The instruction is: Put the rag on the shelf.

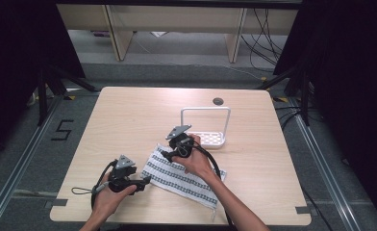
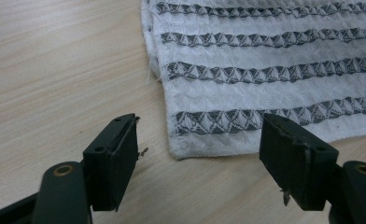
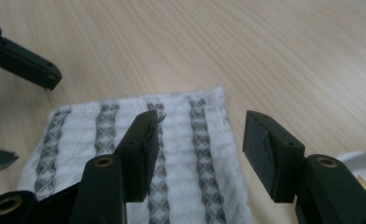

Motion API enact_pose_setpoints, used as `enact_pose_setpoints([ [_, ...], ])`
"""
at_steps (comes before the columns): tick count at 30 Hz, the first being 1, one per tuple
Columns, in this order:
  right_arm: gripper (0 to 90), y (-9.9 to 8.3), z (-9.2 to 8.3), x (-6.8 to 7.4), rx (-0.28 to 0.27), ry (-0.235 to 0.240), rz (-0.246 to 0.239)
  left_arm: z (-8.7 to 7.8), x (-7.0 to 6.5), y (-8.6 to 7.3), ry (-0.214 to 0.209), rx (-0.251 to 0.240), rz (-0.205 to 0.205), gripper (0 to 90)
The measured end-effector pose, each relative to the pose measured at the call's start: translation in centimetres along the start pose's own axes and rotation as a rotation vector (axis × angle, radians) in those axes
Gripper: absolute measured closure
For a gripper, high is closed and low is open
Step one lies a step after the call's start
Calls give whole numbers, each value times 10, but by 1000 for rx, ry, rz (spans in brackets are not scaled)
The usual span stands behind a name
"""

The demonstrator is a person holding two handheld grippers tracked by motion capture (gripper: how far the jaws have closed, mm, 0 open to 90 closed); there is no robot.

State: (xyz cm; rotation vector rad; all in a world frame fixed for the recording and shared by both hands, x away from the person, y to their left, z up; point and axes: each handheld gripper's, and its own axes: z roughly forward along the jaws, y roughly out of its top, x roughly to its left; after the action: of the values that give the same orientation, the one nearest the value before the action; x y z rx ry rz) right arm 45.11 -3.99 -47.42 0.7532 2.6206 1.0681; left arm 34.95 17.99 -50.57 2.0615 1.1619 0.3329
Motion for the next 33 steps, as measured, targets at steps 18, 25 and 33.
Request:
enact_pose_setpoints([
  [18, 533, 28, 55, -3, 86, -27, 26, 8, -1, 4, 7, 50, 22, 374],
  [25, 539, 26, 63, -7, 118, -18, 62, 12, 0, 9, 14, 64, 28, 405],
  [33, 595, 26, 65, -12, 128, 0, 84, 15, -1, 11, 23, 74, 23, 451],
])
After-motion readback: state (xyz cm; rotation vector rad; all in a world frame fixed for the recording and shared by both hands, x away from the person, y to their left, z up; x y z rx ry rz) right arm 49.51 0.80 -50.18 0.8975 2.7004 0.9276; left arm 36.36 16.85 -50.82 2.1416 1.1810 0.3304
